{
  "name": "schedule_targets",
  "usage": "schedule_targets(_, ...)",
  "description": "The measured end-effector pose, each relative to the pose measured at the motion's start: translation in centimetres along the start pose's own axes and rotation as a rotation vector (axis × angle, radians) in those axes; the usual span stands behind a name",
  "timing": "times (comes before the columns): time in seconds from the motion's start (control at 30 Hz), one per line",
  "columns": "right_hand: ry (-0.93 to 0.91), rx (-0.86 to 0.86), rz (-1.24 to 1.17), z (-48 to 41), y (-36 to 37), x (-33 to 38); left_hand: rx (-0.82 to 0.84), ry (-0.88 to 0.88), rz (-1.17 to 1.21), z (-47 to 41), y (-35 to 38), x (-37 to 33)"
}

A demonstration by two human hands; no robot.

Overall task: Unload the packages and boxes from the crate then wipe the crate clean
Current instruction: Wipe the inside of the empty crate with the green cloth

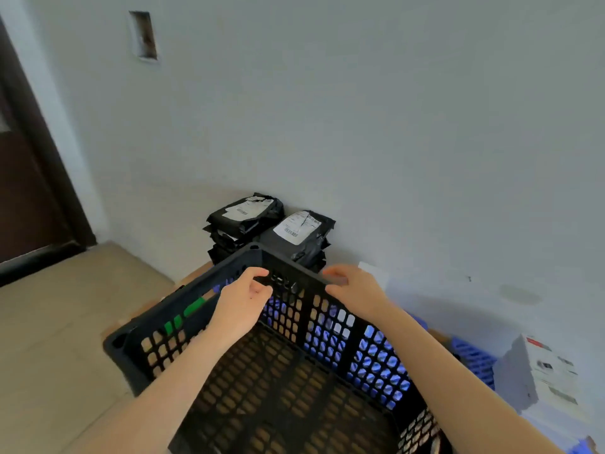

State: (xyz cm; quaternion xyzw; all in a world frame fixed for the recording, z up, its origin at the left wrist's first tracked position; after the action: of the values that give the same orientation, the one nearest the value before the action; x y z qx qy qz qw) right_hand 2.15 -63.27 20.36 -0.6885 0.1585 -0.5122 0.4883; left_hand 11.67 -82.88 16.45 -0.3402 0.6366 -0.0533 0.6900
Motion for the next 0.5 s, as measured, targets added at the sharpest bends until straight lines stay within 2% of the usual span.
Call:
schedule_targets(0.1, -0.112, 0.098, 0.168, -2.2, 0.8, -1.7, -0.152, -0.100, -0.043, 3.0, -1.3, 1.0)
schedule_targets(0.2, -0.163, 0.158, 0.347, -4.1, 1.5, -3.7, -0.373, -0.202, -0.208, 6.9, -1.9, 1.7)
schedule_targets(0.3, -0.187, 0.228, 0.373, -5.4, 2.3, -5.6, -0.569, -0.330, -0.355, 11.3, -1.5, 2.2)
schedule_targets(0.4, -0.210, 0.284, 0.283, -5.8, 3.5, -7.1, -0.608, -0.508, -0.377, 15.2, -0.2, 2.3)
schedule_targets(0.5, -0.218, 0.220, 0.221, -5.9, 4.1, -7.7, -0.600, -0.633, -0.265, 17.4, 1.0, 2.4)
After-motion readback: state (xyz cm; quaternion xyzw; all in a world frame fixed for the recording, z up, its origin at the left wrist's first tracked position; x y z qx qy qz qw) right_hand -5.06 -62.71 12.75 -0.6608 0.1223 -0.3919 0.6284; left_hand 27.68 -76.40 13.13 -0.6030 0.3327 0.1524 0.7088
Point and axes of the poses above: each hand's wrist, its own z-axis away from the middle knuckle, its own y-axis out of the palm, x = y × z, the point moved 2 cm from there along -z, towards the middle knuckle, and after that the axes turned 1 degree about z, right-handed, at the moved point
